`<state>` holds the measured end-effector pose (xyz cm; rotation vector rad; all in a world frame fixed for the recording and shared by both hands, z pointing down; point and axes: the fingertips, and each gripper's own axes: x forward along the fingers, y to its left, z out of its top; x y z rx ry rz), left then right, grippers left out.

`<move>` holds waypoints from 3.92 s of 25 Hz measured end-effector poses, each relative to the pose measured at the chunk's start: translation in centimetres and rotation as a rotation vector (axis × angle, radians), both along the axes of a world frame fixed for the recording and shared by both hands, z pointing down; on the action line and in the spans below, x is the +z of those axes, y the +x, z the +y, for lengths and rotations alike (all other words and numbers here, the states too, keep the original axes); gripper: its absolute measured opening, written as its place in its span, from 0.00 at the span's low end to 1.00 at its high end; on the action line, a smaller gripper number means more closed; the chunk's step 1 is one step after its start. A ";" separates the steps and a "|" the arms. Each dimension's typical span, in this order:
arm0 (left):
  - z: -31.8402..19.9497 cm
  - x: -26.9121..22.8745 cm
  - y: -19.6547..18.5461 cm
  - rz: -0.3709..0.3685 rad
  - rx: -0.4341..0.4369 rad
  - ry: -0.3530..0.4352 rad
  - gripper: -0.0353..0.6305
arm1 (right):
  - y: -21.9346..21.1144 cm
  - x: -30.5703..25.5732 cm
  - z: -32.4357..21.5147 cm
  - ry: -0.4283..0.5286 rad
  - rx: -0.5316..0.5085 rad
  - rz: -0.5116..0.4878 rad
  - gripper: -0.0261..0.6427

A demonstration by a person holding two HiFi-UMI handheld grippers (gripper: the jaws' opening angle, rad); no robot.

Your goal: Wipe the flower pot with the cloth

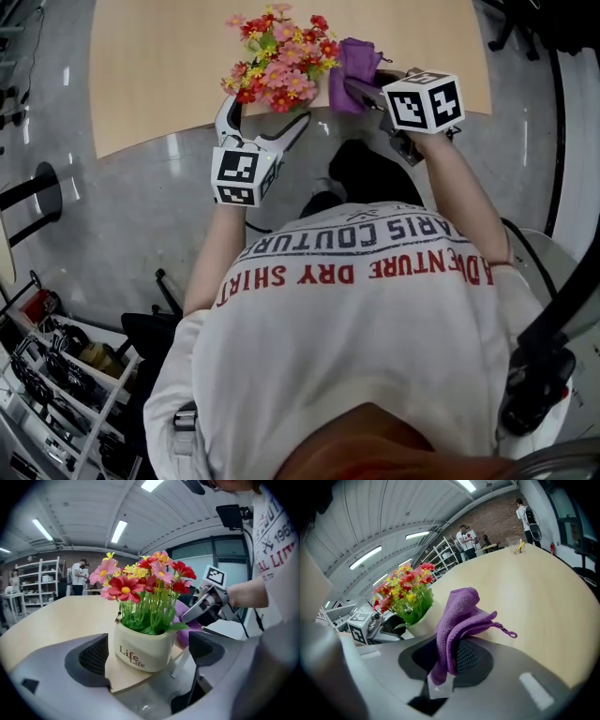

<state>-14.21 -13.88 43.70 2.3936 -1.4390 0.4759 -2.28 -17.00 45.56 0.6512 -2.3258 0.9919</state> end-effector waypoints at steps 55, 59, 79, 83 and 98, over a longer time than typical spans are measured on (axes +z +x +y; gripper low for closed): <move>-2.2 2.2 1.6 -0.095 0.336 0.112 0.76 | -4.1 0.7 -0.6 -0.094 -0.009 -0.192 0.14; -2.1 2.2 1.6 -0.097 0.338 0.112 0.76 | -3.9 2.7 -0.9 -0.047 -0.038 -0.018 0.14; -0.6 0.9 -0.2 0.003 -0.229 0.114 0.80 | 1.2 0.8 0.8 0.000 0.165 -0.097 0.14; -0.9 2.8 0.6 -0.052 -0.325 0.073 0.80 | 2.5 0.8 2.1 -0.001 0.204 -0.105 0.14; -2.9 4.0 1.8 -0.107 -0.432 0.041 0.72 | 6.0 1.0 4.2 0.006 0.249 -0.134 0.14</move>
